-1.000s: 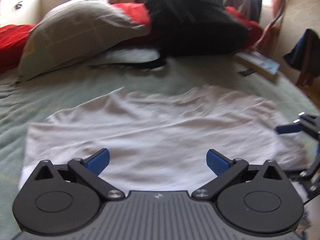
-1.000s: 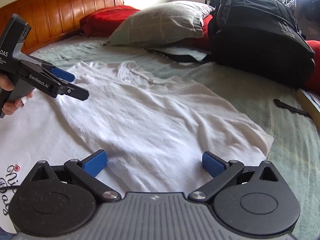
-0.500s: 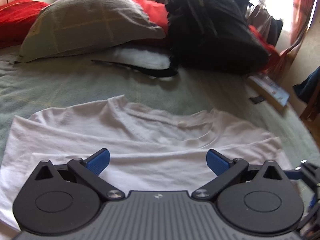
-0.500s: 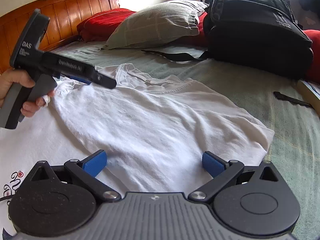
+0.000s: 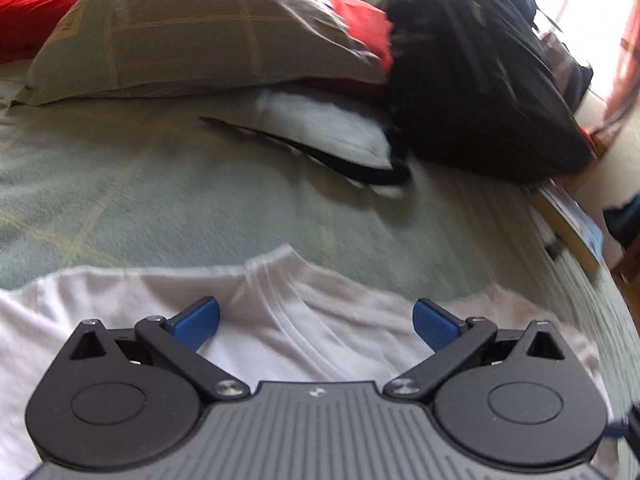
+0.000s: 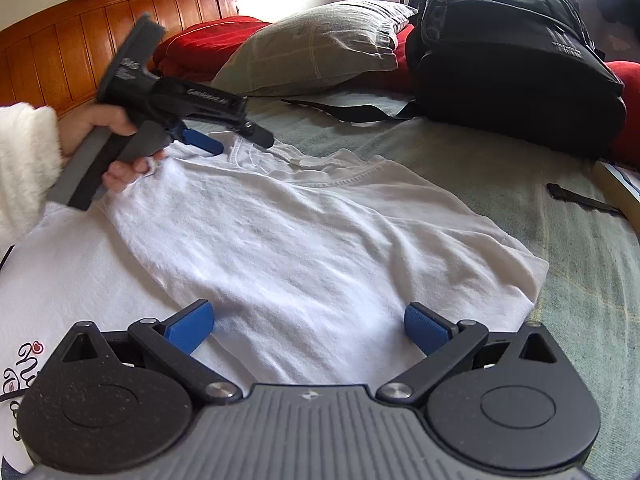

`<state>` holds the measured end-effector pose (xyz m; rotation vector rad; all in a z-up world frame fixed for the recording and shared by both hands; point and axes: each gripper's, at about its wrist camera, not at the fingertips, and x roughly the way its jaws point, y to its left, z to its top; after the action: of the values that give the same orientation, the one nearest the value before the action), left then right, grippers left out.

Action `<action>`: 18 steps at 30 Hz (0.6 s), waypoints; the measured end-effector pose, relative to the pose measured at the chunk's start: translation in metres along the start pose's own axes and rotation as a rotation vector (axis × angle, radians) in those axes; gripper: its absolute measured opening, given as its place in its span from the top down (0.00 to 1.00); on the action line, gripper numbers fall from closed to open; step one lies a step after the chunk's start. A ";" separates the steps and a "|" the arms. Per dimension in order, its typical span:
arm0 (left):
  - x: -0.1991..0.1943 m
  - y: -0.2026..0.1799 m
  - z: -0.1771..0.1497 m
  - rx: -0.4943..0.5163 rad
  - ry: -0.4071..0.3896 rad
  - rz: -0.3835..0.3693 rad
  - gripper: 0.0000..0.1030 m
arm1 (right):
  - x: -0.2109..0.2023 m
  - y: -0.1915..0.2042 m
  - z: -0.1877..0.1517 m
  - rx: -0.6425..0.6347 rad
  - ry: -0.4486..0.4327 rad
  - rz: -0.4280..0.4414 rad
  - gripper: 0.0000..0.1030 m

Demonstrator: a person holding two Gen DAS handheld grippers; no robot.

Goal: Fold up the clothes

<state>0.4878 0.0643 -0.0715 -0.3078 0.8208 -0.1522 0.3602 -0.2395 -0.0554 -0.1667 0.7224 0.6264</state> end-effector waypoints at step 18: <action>-0.022 0.058 0.017 -0.129 0.038 0.086 0.01 | -0.003 -0.006 0.000 0.045 -0.017 0.011 0.00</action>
<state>0.4864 0.1281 -0.0636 -0.3916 0.8821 -0.0250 0.3621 -0.2452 -0.0540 -0.1155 0.7212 0.6206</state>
